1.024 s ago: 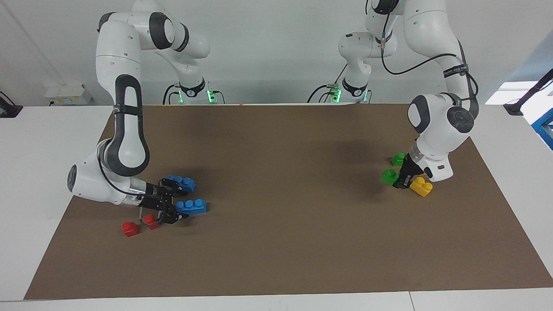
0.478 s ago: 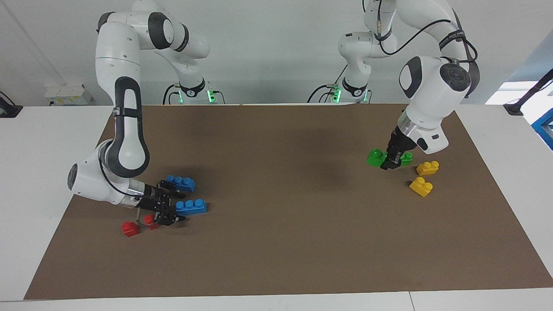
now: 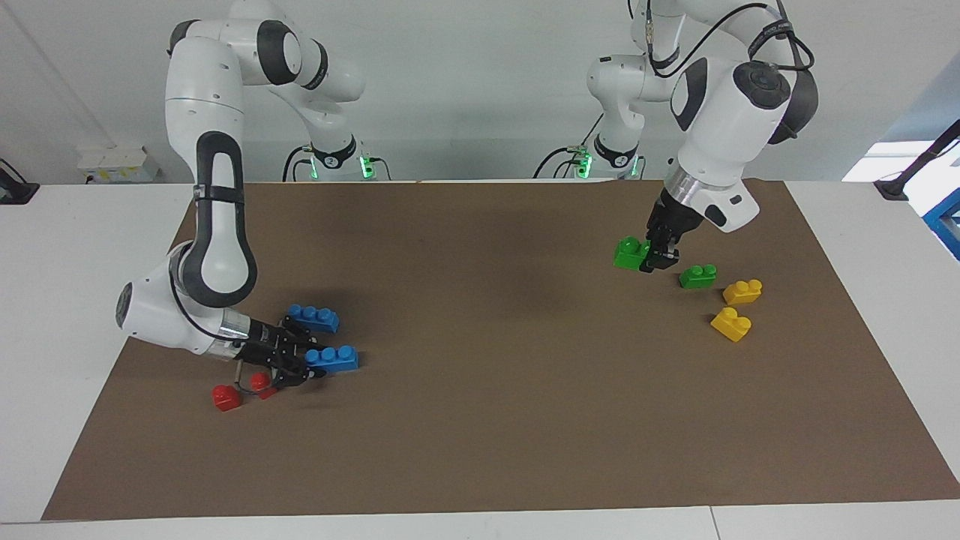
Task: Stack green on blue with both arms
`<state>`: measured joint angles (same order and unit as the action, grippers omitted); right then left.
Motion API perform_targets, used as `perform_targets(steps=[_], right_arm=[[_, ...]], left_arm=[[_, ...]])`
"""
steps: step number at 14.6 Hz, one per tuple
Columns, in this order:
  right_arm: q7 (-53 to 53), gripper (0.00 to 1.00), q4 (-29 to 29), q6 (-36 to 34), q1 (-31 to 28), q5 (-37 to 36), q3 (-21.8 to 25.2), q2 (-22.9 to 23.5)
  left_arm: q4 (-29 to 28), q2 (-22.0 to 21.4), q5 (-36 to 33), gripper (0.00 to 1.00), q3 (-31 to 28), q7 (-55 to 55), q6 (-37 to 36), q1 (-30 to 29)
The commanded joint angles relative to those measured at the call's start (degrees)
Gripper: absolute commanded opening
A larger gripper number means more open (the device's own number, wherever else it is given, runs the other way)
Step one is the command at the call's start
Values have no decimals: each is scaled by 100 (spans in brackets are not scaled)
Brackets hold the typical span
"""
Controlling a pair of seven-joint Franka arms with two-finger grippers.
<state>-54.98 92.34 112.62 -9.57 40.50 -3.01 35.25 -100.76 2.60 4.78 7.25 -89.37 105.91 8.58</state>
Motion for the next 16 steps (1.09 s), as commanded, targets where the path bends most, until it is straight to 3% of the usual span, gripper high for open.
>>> perform_targets(steps=[1, 5, 8, 10, 16], right_arm=[[215, 0, 127, 68, -72, 125, -33, -132], [6, 0, -162, -55, -28, 151, -33, -132], [-1222, 0, -786, -380, 51, 142, -121, -158], [-1934, 0, -919, -337, 130, 125, -419, -237], [-2919, 0, -893, 119, 1692, 151, -447, -501]], left_arm=[[-5, -128, 84, 0, 39, -545, -246, 144], [-22, -154, 84, 0, 163, -695, -273, 144], [-84, -181, 93, 0, 198, -880, -247, 144], [-110, -181, 93, 0, 198, -1038, -194, 144], [-101, -181, 102, 0, 207, -1197, -167, 170]])
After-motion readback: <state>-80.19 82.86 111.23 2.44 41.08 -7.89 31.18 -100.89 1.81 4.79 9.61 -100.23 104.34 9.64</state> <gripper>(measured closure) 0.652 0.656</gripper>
